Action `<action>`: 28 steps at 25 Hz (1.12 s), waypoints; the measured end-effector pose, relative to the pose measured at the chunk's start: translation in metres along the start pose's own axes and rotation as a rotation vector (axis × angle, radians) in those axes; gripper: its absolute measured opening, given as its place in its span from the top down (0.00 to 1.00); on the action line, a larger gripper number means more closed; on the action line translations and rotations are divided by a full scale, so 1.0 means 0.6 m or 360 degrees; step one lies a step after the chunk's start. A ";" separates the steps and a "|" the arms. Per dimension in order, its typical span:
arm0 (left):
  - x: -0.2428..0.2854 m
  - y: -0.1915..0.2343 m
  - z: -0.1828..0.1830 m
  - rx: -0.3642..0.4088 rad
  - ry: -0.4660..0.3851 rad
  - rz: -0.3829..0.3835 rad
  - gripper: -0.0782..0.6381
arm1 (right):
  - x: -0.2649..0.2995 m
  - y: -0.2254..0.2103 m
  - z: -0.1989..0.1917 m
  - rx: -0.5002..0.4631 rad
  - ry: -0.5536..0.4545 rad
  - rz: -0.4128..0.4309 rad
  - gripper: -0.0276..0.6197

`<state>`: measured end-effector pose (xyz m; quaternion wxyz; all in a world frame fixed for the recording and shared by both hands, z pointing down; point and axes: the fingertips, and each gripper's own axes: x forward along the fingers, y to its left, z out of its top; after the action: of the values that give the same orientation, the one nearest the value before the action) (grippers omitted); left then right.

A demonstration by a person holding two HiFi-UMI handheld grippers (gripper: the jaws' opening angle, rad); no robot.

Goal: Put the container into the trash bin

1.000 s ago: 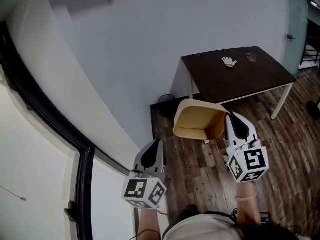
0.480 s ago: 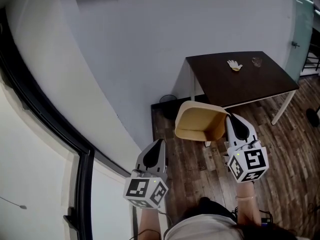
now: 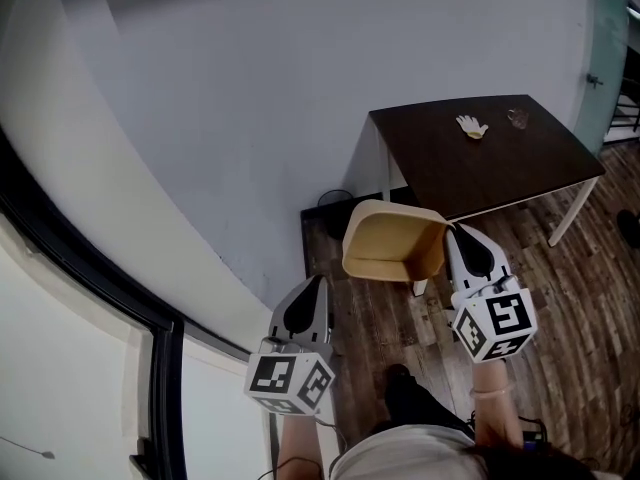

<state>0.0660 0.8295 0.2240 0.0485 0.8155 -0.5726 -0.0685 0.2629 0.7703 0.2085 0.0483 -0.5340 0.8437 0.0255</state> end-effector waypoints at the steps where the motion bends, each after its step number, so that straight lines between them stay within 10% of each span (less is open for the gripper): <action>1: 0.014 0.002 0.000 0.0005 0.0002 0.0003 0.86 | 0.012 -0.007 -0.003 0.0005 0.0002 0.0008 0.92; 28: 0.391 0.032 -0.001 0.0058 0.0023 0.0042 0.86 | 0.313 -0.229 -0.028 0.0095 -0.0024 0.0132 0.92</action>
<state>0.1270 0.6026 0.2147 0.0387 0.8091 -0.5842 -0.0517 0.3061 0.5414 0.2060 0.0694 -0.4968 0.8651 0.0063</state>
